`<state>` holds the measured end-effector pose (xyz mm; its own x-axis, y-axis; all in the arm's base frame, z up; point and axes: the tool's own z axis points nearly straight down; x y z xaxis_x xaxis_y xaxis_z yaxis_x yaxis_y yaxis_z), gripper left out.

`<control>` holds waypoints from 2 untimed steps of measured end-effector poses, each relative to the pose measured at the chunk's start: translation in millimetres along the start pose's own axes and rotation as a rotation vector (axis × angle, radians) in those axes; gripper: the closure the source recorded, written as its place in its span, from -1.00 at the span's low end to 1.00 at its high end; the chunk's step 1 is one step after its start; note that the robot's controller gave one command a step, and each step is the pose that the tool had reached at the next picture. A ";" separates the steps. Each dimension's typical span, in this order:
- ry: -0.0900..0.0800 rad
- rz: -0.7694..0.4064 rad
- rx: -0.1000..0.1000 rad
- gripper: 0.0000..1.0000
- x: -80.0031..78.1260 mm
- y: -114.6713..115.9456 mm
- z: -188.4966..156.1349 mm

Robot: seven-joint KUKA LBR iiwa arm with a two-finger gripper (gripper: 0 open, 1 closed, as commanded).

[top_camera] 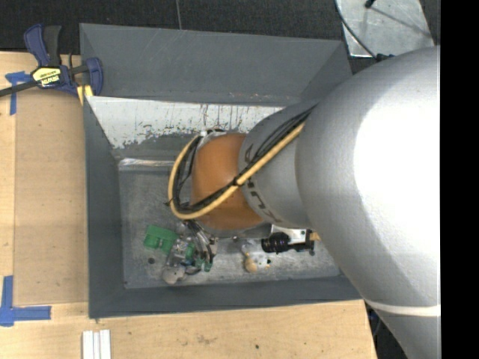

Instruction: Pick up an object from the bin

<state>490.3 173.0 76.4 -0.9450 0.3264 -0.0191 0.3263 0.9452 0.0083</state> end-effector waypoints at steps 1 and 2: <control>0.000 -0.001 0.000 1.00 -0.1 -0.1 0.1; 0.006 -0.001 0.003 1.00 0.9 -0.7 -2.8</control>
Offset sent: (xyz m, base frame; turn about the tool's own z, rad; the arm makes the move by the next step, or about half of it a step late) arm -0.0001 -0.0001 0.0536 -0.0001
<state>489.1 172.7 79.2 -0.9454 0.3257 -0.0135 0.3256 0.9455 0.0054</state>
